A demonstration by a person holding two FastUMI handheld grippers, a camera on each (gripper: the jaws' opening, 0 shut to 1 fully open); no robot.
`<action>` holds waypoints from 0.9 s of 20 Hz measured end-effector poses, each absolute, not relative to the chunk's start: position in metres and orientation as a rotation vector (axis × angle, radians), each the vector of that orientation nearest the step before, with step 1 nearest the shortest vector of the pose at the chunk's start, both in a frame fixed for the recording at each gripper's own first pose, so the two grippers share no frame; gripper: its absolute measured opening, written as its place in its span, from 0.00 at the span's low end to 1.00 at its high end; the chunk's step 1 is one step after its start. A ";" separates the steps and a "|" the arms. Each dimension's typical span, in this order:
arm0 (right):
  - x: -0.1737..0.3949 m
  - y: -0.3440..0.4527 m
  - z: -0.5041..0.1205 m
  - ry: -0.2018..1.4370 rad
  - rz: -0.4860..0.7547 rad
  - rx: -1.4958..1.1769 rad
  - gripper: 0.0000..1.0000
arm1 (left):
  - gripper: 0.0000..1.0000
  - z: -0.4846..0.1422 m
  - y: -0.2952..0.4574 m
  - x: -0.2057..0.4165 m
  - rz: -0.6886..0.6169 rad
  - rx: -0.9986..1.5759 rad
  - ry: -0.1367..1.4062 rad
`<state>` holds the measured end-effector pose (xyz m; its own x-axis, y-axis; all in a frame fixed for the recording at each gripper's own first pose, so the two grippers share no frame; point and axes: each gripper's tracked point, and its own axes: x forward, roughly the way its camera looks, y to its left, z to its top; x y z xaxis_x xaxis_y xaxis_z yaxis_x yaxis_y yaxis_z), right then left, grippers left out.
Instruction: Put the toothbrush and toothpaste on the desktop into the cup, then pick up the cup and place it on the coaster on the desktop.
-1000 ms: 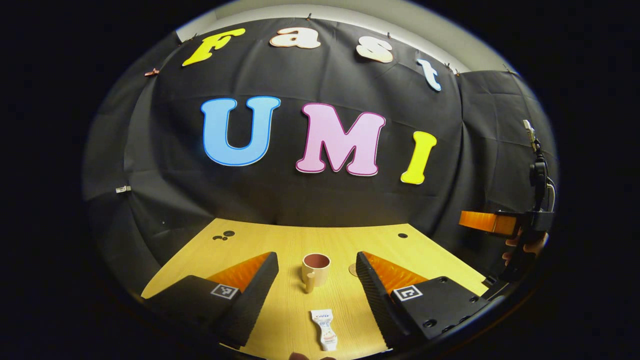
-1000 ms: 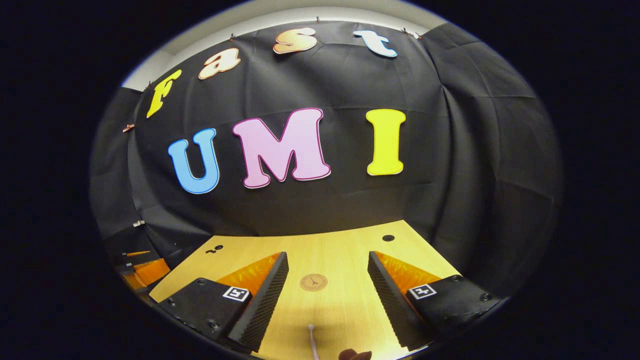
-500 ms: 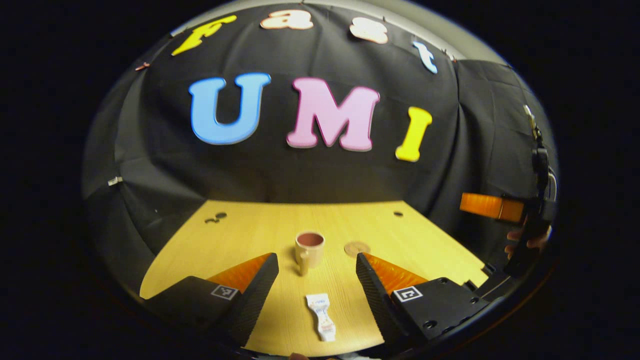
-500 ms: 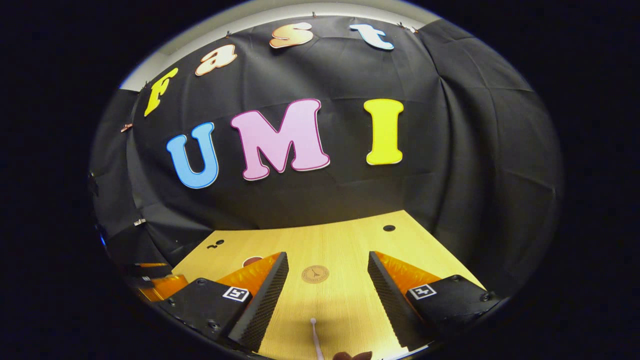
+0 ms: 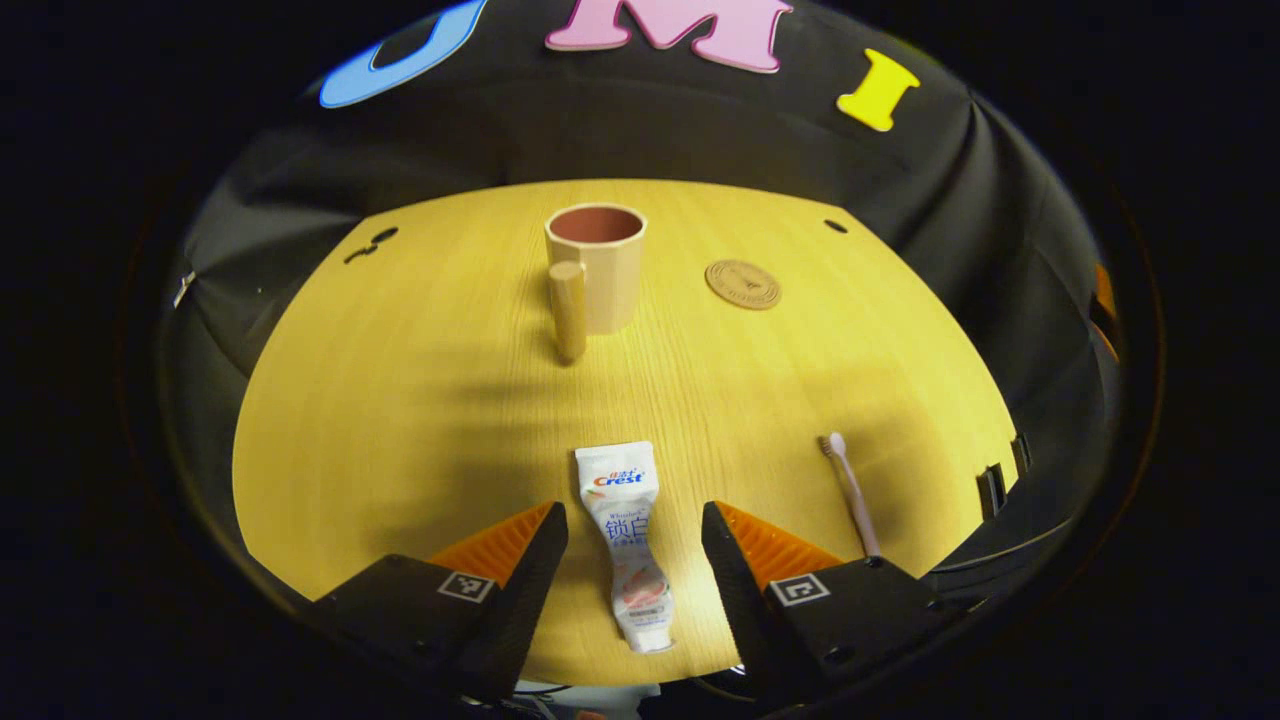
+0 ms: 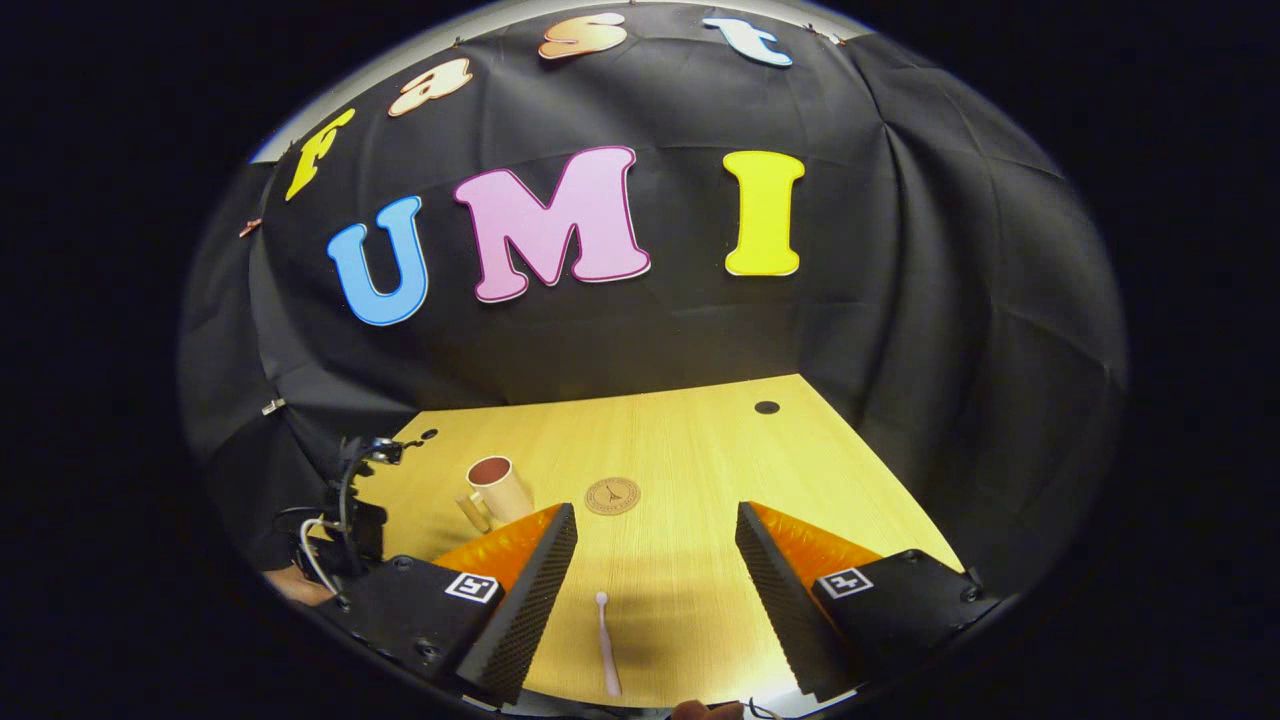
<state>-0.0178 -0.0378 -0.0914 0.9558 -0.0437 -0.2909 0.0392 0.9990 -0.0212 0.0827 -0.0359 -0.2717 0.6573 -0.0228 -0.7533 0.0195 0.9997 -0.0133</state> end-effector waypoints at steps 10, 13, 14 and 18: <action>-0.012 -0.055 -0.114 0.364 -0.053 -0.021 0.98 | 0.62 -0.310 -0.029 0.086 0.075 0.016 1.007; -0.011 -0.051 -0.127 0.402 -0.045 -0.026 0.98 | 0.56 -0.309 -0.027 0.089 0.078 0.028 0.977; -0.014 -0.048 -0.138 0.440 -0.036 -0.034 0.98 | 0.57 -0.310 -0.028 0.088 0.081 0.030 0.988; -0.022 -0.031 -0.175 0.568 0.007 -0.052 0.98 | 0.55 -0.310 -0.029 0.087 0.088 0.035 1.014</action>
<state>-0.0221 -0.0309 -0.1753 0.8432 -0.0076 -0.5376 -0.0212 0.9987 -0.0474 0.0867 -0.0292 -0.3097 0.5254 0.0900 -0.8461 -0.0577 0.9959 0.0701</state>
